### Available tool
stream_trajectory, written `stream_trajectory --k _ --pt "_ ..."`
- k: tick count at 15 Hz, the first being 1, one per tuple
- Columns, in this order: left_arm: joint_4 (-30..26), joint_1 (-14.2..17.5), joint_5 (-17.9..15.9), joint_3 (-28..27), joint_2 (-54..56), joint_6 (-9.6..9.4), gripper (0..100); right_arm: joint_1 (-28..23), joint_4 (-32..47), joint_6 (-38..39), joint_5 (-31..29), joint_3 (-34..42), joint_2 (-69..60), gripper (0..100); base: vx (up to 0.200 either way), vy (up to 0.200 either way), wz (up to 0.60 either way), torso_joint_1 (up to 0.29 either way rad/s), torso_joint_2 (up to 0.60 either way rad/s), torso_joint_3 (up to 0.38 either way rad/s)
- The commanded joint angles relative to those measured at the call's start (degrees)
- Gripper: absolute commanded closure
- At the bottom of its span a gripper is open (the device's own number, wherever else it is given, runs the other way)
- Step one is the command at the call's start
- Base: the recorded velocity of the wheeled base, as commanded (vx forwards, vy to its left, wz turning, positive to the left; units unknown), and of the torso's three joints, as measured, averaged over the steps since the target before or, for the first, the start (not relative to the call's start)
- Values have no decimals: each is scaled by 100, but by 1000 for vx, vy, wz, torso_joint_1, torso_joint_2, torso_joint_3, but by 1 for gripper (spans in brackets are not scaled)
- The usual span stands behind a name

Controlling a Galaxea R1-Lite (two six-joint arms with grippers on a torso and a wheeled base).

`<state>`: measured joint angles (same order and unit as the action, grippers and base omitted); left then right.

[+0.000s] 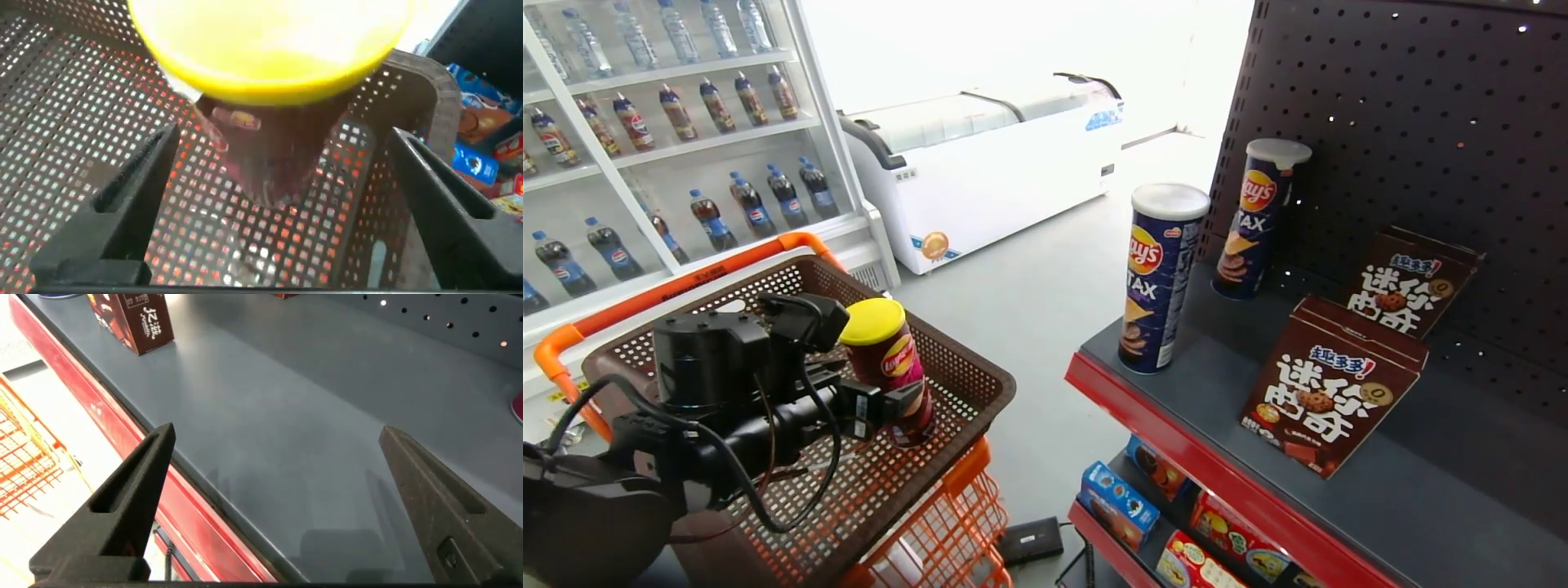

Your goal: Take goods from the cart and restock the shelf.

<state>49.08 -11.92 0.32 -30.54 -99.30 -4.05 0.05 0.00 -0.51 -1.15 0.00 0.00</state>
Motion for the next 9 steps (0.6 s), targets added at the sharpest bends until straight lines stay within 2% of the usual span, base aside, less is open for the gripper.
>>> stream_trajectory --k 1,6,9 --pt "427 -12 56 4 -616 9 0 4 0 -2 0 0 0 0 0 0 0 0 0 0" --pt "1754 -3 65 -22 -1293 27 0 4 0 -2 0 0 0 0 0 0 0 0 0 0" --pt "2018 6 65 -58 -1513 27 0 4 0 -2 0 0 0 0 0 0 0 0 0 0"
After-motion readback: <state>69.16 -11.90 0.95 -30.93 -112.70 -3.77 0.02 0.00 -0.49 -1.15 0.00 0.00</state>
